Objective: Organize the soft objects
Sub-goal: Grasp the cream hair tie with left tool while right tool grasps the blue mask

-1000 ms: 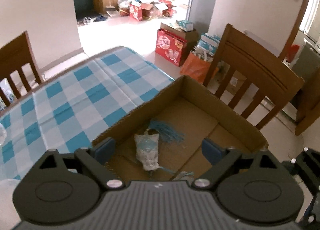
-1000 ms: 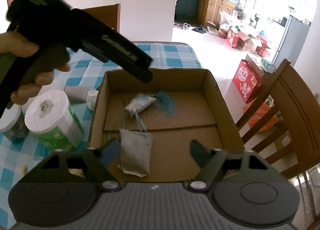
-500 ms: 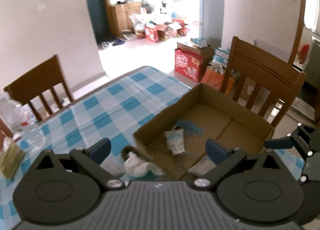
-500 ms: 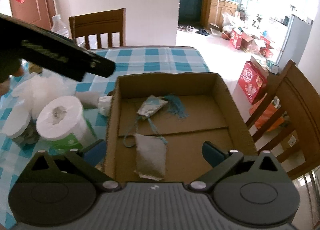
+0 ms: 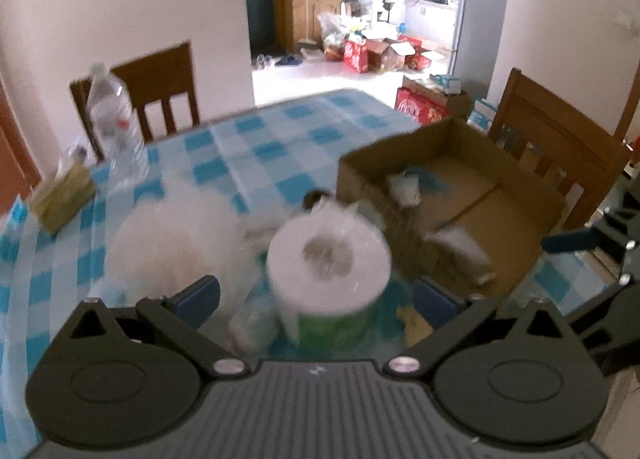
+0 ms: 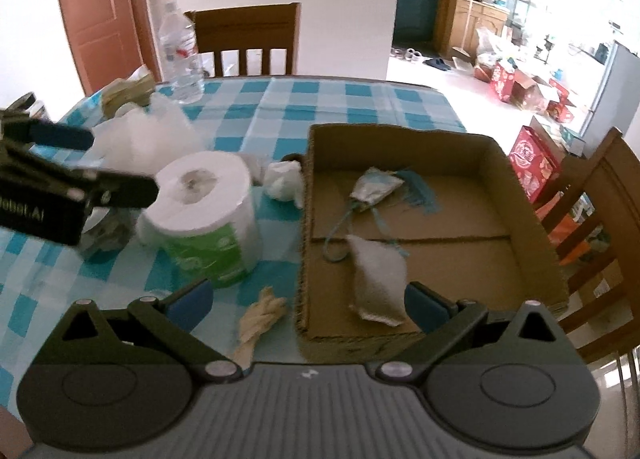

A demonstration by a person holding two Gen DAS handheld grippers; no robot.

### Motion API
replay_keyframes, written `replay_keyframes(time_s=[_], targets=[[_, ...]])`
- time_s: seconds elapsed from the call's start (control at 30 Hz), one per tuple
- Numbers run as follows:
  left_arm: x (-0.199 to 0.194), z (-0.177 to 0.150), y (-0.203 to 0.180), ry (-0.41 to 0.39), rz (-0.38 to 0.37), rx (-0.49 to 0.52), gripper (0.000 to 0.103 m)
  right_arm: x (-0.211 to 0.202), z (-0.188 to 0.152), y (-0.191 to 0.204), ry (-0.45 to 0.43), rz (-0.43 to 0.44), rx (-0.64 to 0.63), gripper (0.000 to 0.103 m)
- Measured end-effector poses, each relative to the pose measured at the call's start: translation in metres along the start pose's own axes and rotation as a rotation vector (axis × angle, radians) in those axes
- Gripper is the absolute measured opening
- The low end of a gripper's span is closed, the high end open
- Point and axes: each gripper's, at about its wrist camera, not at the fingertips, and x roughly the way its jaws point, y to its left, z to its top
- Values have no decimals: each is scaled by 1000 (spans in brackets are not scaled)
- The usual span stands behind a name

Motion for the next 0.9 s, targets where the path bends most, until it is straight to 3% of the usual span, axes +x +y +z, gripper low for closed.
replay_keyframes(time_s=[0.27, 0.6, 0.9], targets=[[-5, -52, 30, 64, -54, -48, 102, 3, -10, 34, 30, 10, -34, 103], [2, -101, 48, 156, 91, 52, 102, 20, -26, 74, 97, 44, -61, 103], [2, -123, 69, 190, 88, 36, 102, 72, -48, 117, 208, 75, -138, 103]])
